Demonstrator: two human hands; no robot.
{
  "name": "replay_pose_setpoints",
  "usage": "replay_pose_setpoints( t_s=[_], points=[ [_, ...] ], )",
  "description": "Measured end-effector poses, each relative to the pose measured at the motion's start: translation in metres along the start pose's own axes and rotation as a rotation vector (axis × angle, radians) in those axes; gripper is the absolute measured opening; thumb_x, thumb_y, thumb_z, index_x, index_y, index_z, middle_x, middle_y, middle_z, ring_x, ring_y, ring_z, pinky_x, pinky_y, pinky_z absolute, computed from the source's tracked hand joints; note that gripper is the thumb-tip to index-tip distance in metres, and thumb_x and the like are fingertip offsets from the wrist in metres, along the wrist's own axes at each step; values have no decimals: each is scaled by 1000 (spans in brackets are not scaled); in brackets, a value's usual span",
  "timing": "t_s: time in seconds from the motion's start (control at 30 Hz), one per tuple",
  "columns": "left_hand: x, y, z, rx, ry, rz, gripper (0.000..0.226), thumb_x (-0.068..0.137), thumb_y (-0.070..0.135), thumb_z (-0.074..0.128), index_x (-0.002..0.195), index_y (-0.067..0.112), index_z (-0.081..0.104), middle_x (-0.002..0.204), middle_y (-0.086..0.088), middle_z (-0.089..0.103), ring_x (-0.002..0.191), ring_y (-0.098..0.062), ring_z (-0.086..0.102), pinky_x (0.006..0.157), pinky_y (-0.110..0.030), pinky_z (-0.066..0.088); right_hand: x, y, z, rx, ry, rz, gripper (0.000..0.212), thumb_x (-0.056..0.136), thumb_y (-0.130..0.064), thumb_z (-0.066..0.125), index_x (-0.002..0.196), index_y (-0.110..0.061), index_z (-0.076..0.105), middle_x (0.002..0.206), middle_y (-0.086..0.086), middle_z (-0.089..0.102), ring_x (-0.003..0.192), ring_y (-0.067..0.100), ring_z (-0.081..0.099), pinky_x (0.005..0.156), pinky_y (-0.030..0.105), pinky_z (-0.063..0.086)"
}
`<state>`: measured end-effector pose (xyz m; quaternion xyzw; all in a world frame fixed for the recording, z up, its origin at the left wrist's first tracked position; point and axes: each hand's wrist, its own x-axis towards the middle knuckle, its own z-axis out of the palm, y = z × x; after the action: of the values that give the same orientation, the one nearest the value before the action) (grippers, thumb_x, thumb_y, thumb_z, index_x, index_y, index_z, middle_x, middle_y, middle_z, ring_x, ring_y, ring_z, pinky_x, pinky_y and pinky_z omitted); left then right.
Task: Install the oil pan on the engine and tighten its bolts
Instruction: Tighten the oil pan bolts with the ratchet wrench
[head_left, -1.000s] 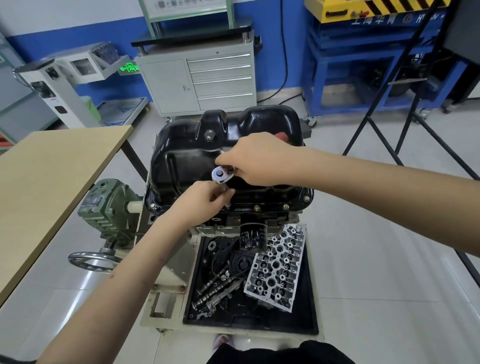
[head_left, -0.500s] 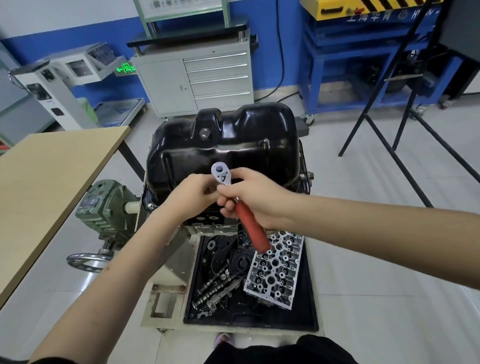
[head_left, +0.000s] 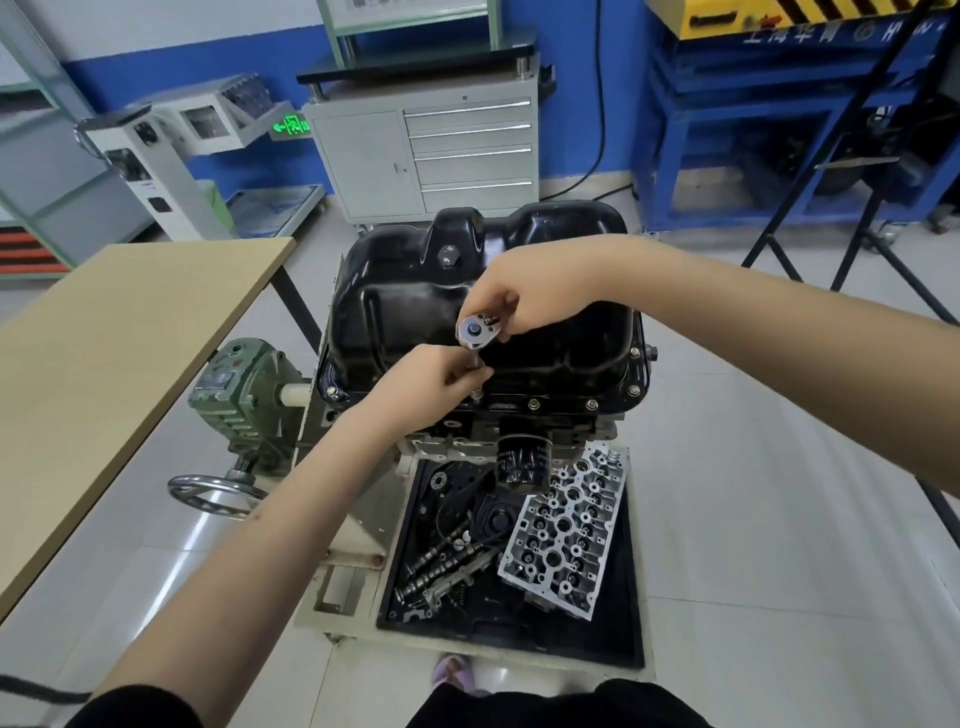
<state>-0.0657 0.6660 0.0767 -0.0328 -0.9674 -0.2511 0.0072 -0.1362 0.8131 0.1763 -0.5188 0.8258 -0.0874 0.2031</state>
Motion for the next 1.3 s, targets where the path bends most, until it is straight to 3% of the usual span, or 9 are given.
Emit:
replay_pose_setpoints(
  t_s=[0.2, 0.33, 0.43, 0.57, 0.67, 0.83, 0.97, 1.17, 1.3],
  points=[
    [-1, -3, -1, -52, 13, -7, 25, 90, 31, 54, 87, 9, 67, 68, -7, 64, 63, -25, 57, 63, -37, 46, 3, 5, 8, 221, -65, 83, 34, 86, 0, 49, 116, -15, 55, 72, -2, 68, 62, 7, 65, 60, 15, 51],
    [0, -3, 0, -53, 33, -5, 21, 89, 29, 56, 73, 17, 61, 54, 11, 52, 52, -7, 47, 54, -26, 38, -5, 5, 19, 497, 36, 128, 46, 86, 3, 49, 125, -22, 50, 66, 1, 65, 51, 6, 61, 50, 14, 48],
    [1, -3, 0, -71, 18, -7, 19, 87, 22, 56, 70, 16, 61, 54, 8, 51, 52, -12, 45, 55, -30, 37, -14, -4, 43, 1064, 98, 183, 29, 90, 7, 43, 107, -15, 53, 62, 5, 54, 36, 3, 45, 39, 14, 40],
    [5, -1, 0, -52, 20, -69, 43, 80, 6, 51, 46, 28, 37, 46, 9, 40, 45, -8, 33, 45, -21, 28, -9, -36, 83, 1859, 354, 179, 24, 93, 7, 38, 98, -14, 48, 53, 2, 50, 32, 1, 34, 35, 13, 33],
    [4, -2, 1, -53, 32, -109, 44, 80, 4, 49, 46, 29, 37, 48, 11, 43, 47, -9, 39, 49, -26, 32, -6, -34, 80, 1688, 325, 173, 24, 92, 8, 39, 102, -12, 47, 59, 5, 51, 35, 3, 37, 37, 15, 35],
    [-1, -4, 4, -62, 35, -6, 20, 89, 23, 55, 79, 10, 65, 66, -7, 61, 66, -30, 57, 63, -41, 46, -9, 1, 25, 534, 19, 114, 44, 83, 5, 51, 118, -21, 55, 71, 3, 60, 41, 8, 51, 46, 21, 45],
    [3, -2, 6, -40, 47, 17, 27, 91, 29, 53, 87, 7, 67, 71, -6, 65, 67, -25, 58, 66, -41, 49, 5, 7, 2, -75, 31, 9, 49, 80, -2, 55, 120, -30, 58, 93, 2, 68, 73, 14, 58, 72, 29, 47],
    [4, -4, 7, -19, 149, 30, 24, 89, 31, 56, 88, 10, 66, 67, 1, 63, 66, -20, 59, 61, -34, 47, 2, 11, 15, 290, 46, 89, 46, 80, -1, 53, 120, -24, 53, 70, -3, 66, 48, 5, 61, 50, 14, 48],
    [7, -4, 11, -1, 162, 45, 22, 89, 27, 56, 68, 20, 58, 50, 15, 46, 51, -4, 44, 50, -25, 31, -3, 10, 23, 578, 70, 169, 48, 88, 1, 48, 129, -25, 44, 65, 4, 64, 41, 5, 54, 43, 14, 43]
  ],
)
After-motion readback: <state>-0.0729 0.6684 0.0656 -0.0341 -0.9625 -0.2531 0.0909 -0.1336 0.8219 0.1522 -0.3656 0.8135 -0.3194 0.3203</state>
